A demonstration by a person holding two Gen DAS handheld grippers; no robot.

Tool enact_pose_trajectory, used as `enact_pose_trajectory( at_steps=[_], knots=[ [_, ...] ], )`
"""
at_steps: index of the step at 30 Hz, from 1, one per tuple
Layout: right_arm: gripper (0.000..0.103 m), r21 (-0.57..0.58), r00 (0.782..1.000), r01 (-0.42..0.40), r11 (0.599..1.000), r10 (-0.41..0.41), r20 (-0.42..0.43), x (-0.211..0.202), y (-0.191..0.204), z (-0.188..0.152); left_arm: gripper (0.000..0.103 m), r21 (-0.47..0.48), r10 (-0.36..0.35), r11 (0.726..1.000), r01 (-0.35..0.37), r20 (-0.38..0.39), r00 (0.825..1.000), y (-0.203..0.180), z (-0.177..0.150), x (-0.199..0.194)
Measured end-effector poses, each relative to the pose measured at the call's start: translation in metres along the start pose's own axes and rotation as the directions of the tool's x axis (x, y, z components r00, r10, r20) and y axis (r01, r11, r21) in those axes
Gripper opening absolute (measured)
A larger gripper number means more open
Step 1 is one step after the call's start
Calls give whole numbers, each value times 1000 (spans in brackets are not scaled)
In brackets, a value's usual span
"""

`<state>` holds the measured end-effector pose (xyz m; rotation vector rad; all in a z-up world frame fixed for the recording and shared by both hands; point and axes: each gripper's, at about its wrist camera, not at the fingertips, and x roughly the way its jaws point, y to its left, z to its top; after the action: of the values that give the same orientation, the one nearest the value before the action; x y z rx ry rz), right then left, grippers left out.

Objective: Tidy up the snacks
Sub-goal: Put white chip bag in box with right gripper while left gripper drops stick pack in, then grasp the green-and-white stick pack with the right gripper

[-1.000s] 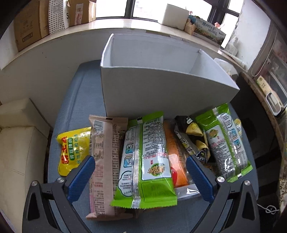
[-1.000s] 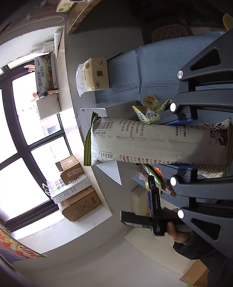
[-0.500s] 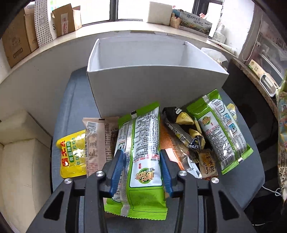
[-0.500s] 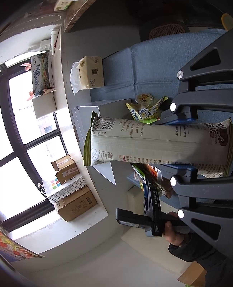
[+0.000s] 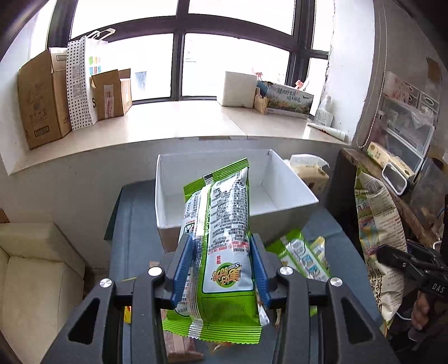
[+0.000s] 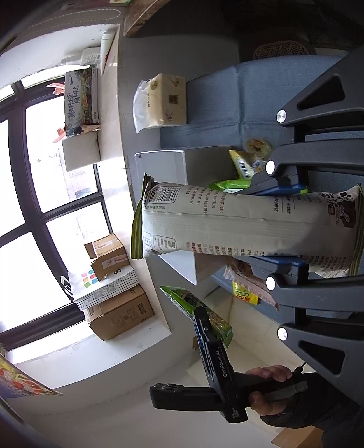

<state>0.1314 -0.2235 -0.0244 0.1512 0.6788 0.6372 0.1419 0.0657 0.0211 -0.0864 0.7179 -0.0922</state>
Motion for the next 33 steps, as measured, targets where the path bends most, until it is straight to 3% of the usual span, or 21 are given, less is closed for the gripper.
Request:
enact_pose_trajectory(
  at_steps=[6, 11, 14, 16, 17, 18, 19, 20, 23, 27, 29, 33],
  knots=[
    [36, -25, 1000, 29, 999, -29, -5, 48, -7, 73, 45, -24, 15, 1000, -15, 12, 1000, 10, 64, 47],
    [36, -25, 995, 57, 998, -59, -77, 113, -20, 123, 46, -37, 48, 998, -49, -42, 998, 15, 88, 101],
    [36, -54, 987, 116, 992, -121, -110, 148, -28, 141, 49, -47, 64, 996, -69, -93, 994, 20, 93, 131],
    [37, -44, 981, 128, 991, -133, -140, 169, -36, 150, 55, -74, 45, 996, -53, -110, 993, 26, 95, 146],
    [38, -32, 980, 127, 991, -131, -150, 176, -39, 153, 77, -73, 53, 995, -62, -126, 991, 26, 95, 154],
    [51, -22, 980, 126, 992, -128, -153, 182, -42, 155, 103, -67, 74, 994, -84, -143, 987, 27, 95, 160],
    [90, -12, 978, 130, 991, -130, -165, 185, -46, 156, 103, -60, 92, 993, -101, -139, 986, 28, 93, 161],
    [103, 4, 977, 142, 990, -140, -163, 184, -48, 156, 103, -56, 85, 994, -93, -128, 988, 29, 90, 160],
    [103, 26, 988, 129, 991, -126, -88, 164, -52, 153, 103, -72, 66, 995, -73, -106, 992, 34, 81, 148],
    [103, 40, 992, 117, 992, -114, -61, 142, -52, 148, 103, -141, 22, 989, -32, -72, 997, 48, 72, 125],
    [103, 36, 995, 95, 995, -93, -45, 128, -49, 143, 103, -165, 33, 986, -38, -36, 999, 52, 68, 108],
    [103, 13, 999, 51, 999, -51, 6, 96, -36, 129, 103, -188, -36, 981, 49, 75, 997, 51, 53, 71]
  ],
)
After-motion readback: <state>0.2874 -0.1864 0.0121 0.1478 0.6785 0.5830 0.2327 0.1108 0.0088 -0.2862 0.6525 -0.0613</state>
